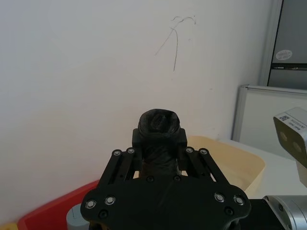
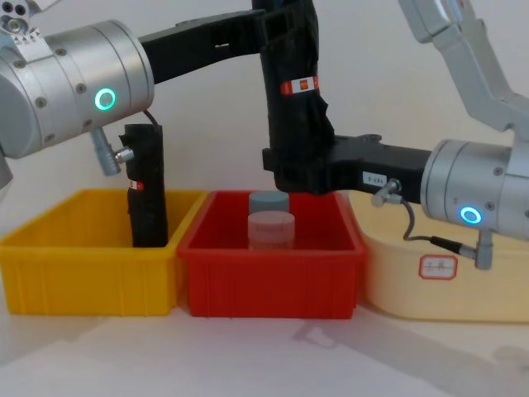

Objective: Pick up the garbage bag with the one hand and transfer it to the other hand.

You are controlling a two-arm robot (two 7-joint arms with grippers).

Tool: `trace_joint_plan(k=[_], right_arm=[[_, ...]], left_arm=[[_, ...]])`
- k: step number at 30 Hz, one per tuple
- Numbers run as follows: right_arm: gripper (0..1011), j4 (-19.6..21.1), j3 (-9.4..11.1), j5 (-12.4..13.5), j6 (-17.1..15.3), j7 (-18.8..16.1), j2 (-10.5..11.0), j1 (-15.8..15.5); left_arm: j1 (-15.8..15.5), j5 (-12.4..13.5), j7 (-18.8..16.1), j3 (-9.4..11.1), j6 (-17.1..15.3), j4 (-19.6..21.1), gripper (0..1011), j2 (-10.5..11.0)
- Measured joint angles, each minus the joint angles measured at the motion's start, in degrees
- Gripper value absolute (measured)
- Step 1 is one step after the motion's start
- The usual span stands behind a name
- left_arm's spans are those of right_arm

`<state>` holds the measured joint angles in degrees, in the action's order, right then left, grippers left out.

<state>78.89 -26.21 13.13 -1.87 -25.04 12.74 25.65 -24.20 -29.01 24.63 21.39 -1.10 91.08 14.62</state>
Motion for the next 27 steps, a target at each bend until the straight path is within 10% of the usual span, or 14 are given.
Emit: trace_joint_plan(k=[27], right_arm=[[527, 0.68, 2.47, 2.26, -0.75, 2.95, 1.25, -0.53]], left_arm=[[0.0, 0.0, 0.0, 0.0, 0.0, 0.0, 1000, 0.0]])
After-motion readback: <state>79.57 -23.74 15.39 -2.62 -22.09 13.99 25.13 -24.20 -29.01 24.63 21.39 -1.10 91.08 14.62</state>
